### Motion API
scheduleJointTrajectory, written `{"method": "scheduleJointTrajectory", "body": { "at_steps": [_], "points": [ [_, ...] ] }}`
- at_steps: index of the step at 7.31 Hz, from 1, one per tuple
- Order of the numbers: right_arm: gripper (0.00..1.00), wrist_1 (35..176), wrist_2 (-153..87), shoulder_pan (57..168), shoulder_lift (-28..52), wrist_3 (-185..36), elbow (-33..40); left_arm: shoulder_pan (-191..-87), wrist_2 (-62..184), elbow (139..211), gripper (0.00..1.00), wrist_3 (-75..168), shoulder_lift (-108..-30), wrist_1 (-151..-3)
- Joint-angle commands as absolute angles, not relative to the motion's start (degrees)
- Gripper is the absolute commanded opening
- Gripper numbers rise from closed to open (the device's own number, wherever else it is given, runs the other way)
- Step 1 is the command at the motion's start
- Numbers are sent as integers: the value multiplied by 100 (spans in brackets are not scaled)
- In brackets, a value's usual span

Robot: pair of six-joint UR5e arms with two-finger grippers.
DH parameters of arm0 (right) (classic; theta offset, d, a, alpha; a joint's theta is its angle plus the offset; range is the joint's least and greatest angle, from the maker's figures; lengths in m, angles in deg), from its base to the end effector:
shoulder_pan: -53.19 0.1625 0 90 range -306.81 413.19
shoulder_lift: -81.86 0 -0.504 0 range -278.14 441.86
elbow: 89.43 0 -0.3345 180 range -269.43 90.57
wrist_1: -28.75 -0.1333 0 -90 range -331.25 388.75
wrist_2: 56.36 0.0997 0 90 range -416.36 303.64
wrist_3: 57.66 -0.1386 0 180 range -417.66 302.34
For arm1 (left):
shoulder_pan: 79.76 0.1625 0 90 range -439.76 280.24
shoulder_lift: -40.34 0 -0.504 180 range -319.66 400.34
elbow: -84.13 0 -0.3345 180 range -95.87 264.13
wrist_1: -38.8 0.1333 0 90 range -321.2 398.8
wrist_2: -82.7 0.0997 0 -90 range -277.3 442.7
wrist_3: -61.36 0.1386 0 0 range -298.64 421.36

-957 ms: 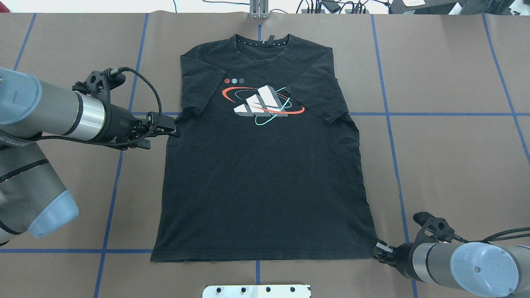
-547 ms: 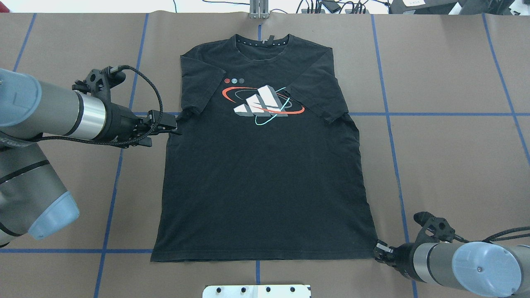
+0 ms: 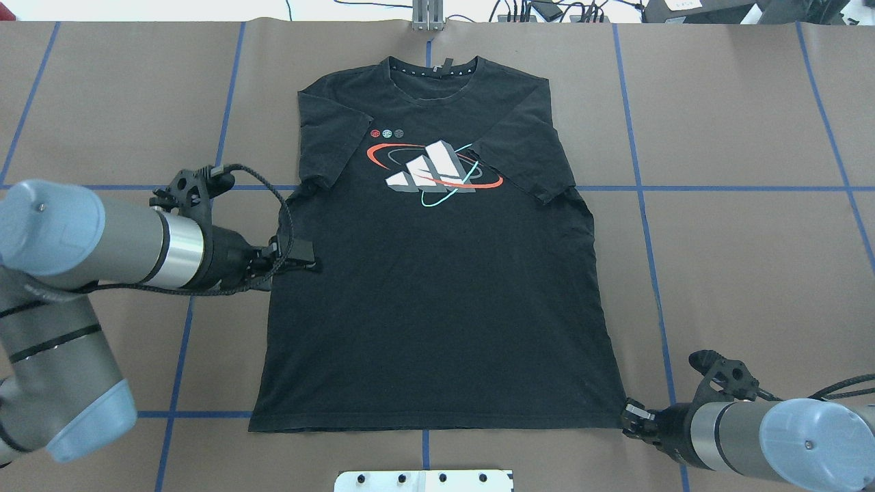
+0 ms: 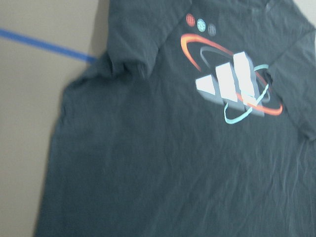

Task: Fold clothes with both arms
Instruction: 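Grasp both hem corners nearest the robot with the left and right grippers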

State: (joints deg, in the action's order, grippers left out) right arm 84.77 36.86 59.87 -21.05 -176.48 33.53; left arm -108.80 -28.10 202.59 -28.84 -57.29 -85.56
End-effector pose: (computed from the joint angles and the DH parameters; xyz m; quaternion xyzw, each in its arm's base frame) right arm -0.3551 -0.1680 0.5397 -0.1117 -0.4408 0.2593 0.8520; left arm 0.3899 -0.3127 0.4144 -0.0015 0.5862 -0.1021 0.8037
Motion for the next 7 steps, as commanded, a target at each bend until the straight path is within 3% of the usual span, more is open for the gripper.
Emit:
{"method": "scheduleJointTrajectory", "body": {
  "at_steps": [1, 4, 7],
  "points": [
    [0, 8474, 3795, 5987, -2255, -17649, 3440, -10099, -2238, 20657, 98, -3318, -4942, -8626],
    [0, 8474, 3988, 5987, -2572, -17649, 3783, -9105, -1026, 20298, 92, -4196, -4519, -9439],
    [0, 8482, 3988, 5978, -2572, -17649, 3819, -8856, -950, 19953, 77, -4454, -4640, -9664]
  ]
}}
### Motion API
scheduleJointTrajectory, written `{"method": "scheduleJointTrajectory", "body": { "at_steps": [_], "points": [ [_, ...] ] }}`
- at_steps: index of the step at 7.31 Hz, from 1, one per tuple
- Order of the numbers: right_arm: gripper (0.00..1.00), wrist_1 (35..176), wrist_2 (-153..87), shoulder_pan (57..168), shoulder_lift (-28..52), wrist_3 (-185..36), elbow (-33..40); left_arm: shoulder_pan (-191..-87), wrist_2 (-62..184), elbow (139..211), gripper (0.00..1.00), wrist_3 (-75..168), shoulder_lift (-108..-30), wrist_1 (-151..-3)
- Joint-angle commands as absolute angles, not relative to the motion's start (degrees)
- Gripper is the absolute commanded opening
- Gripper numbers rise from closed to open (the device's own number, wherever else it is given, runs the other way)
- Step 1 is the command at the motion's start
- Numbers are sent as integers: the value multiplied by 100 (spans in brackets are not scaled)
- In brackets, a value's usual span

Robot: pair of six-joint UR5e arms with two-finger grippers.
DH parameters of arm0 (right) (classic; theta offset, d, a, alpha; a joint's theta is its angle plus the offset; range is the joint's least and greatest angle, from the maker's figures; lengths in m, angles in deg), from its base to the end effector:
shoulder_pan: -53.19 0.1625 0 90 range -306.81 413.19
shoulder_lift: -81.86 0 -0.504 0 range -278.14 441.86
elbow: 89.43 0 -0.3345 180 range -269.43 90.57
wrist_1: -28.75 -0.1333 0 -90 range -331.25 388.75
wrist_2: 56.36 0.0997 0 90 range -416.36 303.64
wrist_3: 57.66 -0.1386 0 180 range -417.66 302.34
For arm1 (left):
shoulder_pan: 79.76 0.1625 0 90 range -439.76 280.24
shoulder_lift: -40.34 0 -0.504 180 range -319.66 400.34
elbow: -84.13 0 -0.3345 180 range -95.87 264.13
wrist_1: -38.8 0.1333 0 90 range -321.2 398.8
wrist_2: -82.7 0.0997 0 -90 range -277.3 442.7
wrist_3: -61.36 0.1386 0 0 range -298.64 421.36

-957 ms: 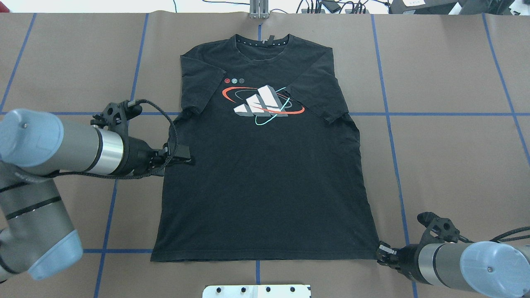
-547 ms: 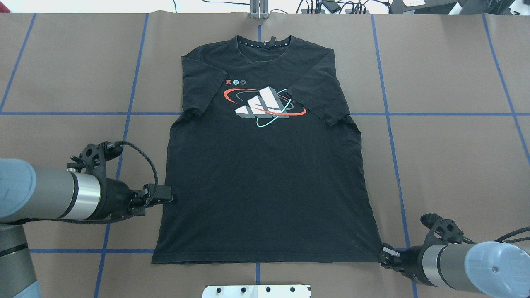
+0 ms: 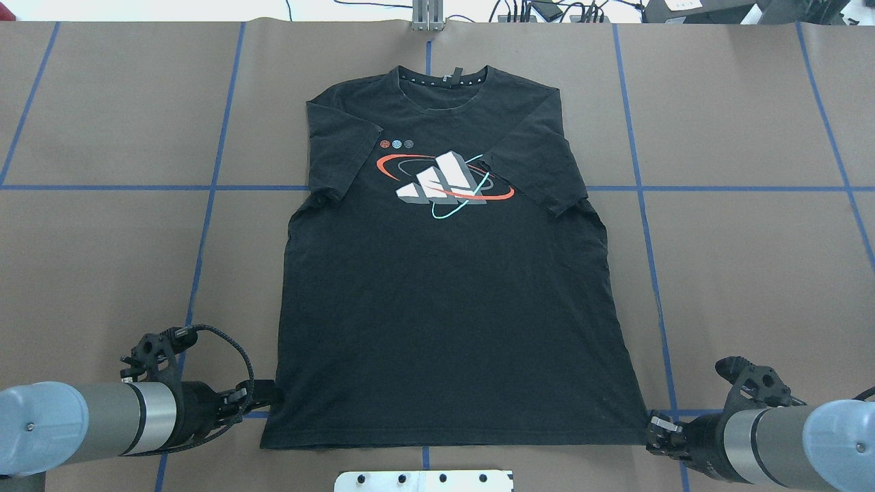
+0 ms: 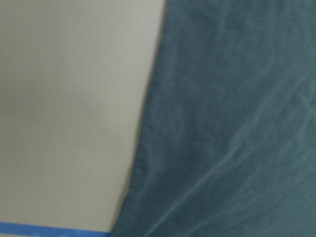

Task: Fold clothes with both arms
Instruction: 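Grasp both hem corners nearest the robot with the left and right grippers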

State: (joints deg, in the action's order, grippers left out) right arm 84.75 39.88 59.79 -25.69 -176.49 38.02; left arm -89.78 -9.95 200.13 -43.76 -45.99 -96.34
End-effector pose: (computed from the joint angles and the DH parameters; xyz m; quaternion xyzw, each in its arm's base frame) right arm -0.3168 -0.1557 0.5298 -0.1348 -0.4347 0.2473 0.8554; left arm 0.4144 -0.2021 0.4993 -0.0439 0.5538 -0.1684 0.8143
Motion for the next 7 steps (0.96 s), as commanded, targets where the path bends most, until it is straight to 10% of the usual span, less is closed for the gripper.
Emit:
{"method": "scheduleJointTrajectory", "body": {
  "at_steps": [1, 7],
  "points": [
    [0, 8482, 3988, 5969, -2572, -17649, 3819, -8707, -932, 19953, 74, -4559, -4641, -9655],
    [0, 8482, 3988, 5969, -2572, -17649, 3863, -8547, -932, 19821, 61, -4604, -4632, -9637]
  ]
}}
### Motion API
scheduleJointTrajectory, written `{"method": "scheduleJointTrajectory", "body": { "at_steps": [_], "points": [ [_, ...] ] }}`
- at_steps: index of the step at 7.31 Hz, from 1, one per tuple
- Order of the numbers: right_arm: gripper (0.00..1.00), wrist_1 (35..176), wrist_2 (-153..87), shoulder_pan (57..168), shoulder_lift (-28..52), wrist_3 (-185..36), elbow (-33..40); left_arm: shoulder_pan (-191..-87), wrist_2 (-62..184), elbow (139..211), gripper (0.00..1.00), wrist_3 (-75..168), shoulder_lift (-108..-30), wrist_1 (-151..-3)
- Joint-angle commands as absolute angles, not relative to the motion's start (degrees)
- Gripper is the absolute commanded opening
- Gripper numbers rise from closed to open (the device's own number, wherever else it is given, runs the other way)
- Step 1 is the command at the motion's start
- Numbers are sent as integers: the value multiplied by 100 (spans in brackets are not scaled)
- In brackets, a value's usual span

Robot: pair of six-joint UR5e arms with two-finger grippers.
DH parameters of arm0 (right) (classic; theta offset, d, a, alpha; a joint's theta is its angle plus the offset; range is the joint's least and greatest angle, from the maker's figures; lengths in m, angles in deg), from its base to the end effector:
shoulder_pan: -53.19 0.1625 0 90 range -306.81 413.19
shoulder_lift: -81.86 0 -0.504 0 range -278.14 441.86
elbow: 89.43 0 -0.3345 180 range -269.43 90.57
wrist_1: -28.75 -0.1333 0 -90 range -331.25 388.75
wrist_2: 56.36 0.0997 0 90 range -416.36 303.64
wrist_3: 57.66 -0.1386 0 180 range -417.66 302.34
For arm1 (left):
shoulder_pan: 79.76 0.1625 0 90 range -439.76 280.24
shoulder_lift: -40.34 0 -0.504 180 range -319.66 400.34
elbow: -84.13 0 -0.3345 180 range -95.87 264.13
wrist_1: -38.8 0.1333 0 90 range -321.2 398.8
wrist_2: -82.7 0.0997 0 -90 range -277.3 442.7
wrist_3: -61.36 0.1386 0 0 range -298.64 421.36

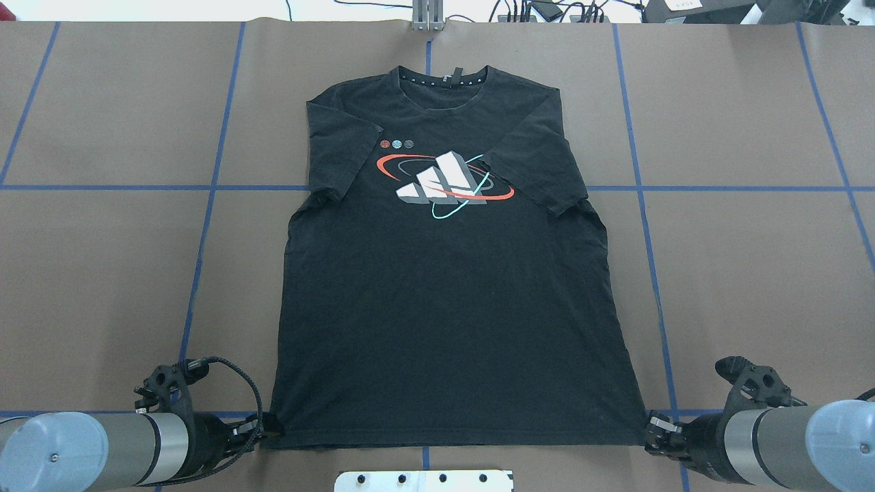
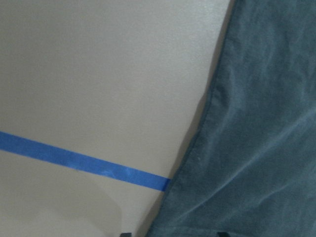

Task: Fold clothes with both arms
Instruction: 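Grasp both hem corners nearest the robot with the left and right grippers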

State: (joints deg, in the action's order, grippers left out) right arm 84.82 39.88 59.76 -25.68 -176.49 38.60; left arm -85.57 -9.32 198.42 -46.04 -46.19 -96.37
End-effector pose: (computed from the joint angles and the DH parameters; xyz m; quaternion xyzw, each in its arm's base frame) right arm -0.3158 -0.1554 0.5251 -0.1356 -0.4386 0.2463 0.8535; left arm 0.4339 -0.1732 0.5120 -0.0697 0.5402 -0.1593 0.8234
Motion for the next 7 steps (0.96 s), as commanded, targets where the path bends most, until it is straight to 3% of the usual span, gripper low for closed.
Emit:
{"method": "scheduleJointTrajectory", "body": {
  "at_steps": [1, 2, 4, 7],
  "points": [
    [0, 8482, 3988, 5969, -2572, -17649, 3863, -8547, -932, 19821, 50, -4621, -4632, -9637],
    [0, 8482, 3997, 5978, -2572, -17649, 3863, -8547, -932, 19804, 44, -4639, -4632, -9637],
    [0, 8482, 3997, 5978, -2572, -17649, 3871, -8547, -941, 19804, 1, -4639, -4623, -9637],
    [0, 8482, 3988, 5969, -2564, -17649, 3871, -8582, -976, 20005, 0, -4683, -4579, -9629]
  ]
}}
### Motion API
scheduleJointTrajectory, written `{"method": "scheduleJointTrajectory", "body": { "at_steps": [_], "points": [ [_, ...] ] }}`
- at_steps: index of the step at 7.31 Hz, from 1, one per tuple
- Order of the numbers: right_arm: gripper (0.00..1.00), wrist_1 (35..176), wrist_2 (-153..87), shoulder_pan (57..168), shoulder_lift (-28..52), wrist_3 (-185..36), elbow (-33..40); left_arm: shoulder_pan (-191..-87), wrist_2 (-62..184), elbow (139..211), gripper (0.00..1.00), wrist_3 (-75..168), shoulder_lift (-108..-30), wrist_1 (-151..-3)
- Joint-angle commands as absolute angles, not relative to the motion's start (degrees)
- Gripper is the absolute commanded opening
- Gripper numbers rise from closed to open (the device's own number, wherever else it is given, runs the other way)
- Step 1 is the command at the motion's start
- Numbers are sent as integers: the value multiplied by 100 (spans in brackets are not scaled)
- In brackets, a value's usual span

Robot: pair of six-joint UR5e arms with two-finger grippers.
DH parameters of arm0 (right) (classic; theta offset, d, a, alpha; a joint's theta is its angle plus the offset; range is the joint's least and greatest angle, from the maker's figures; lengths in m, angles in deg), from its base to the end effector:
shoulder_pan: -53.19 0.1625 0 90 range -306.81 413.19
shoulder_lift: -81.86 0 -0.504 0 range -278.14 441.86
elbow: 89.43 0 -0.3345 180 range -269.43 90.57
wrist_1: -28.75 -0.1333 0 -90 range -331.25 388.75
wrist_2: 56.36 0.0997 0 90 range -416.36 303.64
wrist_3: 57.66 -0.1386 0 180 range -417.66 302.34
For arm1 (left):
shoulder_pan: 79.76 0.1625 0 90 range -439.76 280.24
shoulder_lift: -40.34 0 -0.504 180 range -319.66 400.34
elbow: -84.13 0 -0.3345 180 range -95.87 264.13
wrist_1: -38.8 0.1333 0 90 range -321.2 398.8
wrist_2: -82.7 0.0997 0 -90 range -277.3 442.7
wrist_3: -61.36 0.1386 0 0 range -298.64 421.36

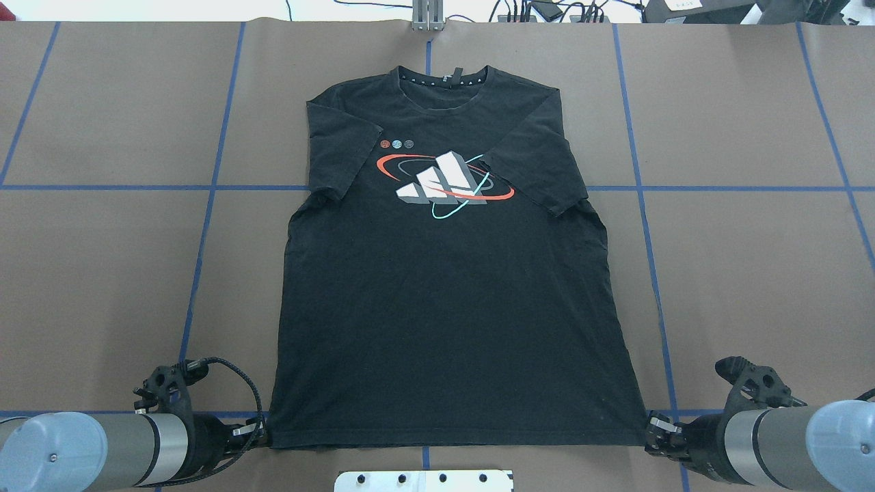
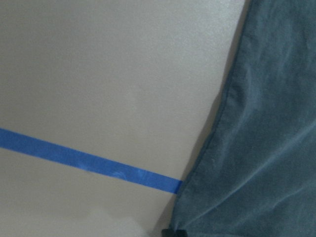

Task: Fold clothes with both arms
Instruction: 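Grasp both hem corners nearest the robot with the left and right grippers, then lift the hem with both grippers and fold it toward the collar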

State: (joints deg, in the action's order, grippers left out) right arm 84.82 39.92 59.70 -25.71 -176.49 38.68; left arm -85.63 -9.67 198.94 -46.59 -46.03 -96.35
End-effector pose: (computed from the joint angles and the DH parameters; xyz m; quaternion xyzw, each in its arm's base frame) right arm -0.3156 -0.1549 0.5245 -0.1362 -0.4389 0.2456 0.8535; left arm 0.4315 -0.1726 0.5089 -0.0748 0.5421 -0.1616 0.8212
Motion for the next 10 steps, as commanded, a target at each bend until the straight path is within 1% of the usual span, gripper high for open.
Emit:
{"method": "scheduleJointTrajectory", "body": {
  "at_steps": [1, 2, 3, 4, 5, 6, 7, 8, 9, 10],
  "points": [
    [0, 8482, 4006, 5986, -2590, -17649, 4011, -8600, -1011, 20275, 0, -4692, -4570, -9463],
    [0, 8491, 4023, 5995, -2686, -17649, 4203, -8618, -1029, 20765, 0, -4683, -4536, -9131],
    [0, 8569, 4024, 6100, -2678, -17658, 4397, -8687, -1255, 21083, 0, -4692, -4526, -8936],
    [0, 9240, 4128, 6292, -2521, -17649, 4660, -9254, -1518, 21139, 0, -4666, -4666, -8943],
    [0, 10117, 4460, 6808, -1884, -17623, 4775, -10008, -2069, 21105, 0, -4587, -4972, -8934],
    [0, 11196, 4768, 7309, -1060, -17562, 4751, -10546, -2466, 21061, 0, -4560, -5175, -8926],
    [0, 12303, 4823, 7662, -138, -17265, 4672, -10795, -2488, 20930, 0, -4569, -5464, -8925],
    [0, 13167, 4797, 7961, 515, -16793, 4593, -11032, -2505, 20650, 0, -4569, -5710, -8908],
    [0, 13454, 4814, 8321, 878, -16614, 4348, -11331, -2531, 20404, 0, -4551, -5774, -8908],
    [0, 13448, 5137, 8777, 1143, -16316, 3876, -11829, -2671, 20079, 0, -4325, -5983, -8899]
  ]
}}
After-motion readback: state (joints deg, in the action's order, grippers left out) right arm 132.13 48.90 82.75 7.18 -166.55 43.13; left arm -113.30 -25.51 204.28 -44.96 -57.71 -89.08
